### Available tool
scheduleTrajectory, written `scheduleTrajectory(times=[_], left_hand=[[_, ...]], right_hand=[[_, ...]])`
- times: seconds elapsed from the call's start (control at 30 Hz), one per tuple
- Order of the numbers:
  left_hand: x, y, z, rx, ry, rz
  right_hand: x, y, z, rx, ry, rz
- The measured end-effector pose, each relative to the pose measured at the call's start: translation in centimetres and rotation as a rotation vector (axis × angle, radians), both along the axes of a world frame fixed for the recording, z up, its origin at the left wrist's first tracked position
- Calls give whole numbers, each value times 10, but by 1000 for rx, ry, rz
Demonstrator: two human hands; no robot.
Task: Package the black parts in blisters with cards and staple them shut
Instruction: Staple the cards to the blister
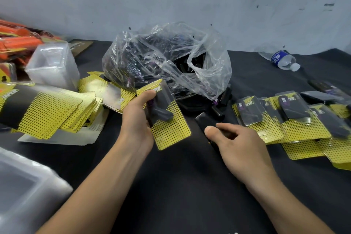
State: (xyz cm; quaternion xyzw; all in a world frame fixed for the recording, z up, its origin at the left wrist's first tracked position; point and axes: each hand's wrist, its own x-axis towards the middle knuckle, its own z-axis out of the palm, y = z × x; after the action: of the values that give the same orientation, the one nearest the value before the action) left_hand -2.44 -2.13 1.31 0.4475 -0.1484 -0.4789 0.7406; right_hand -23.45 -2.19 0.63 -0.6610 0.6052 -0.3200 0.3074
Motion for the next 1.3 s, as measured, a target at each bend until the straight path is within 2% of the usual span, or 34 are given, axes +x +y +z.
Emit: scheduleTrajectory(times=[0.07,0.17,0.23,0.3,0.4,0.5,0.77,1.0,1.17,1.3], left_hand=[[-5,2,2,-1,-25,-66],[-13,5,4,-34,-52,-142],[-16,6,5,-54,-58,-172],[-18,6,5,-91,-78,-199],[-22,6,5,-166,-129,-216],[-27,5,1,-187,-212,-251],[-26,3,-8,-153,-257,-288],[-19,1,-6,-140,-270,-176],[-11,4,-1,-158,-268,-248],[-10,7,-2,-176,-268,-336]], right_hand=[[0,5,-3,-277,127,-9],[4,17,-1,-595,-14,34],[8,25,-4,-658,-88,69],[13,29,-6,-491,-229,111],[25,29,-9,91,-542,248],[35,27,-17,322,-721,288],[38,25,-30,285,-729,218],[39,20,-33,270,-734,259],[39,21,-33,216,-810,358],[39,16,-37,222,-848,321]])
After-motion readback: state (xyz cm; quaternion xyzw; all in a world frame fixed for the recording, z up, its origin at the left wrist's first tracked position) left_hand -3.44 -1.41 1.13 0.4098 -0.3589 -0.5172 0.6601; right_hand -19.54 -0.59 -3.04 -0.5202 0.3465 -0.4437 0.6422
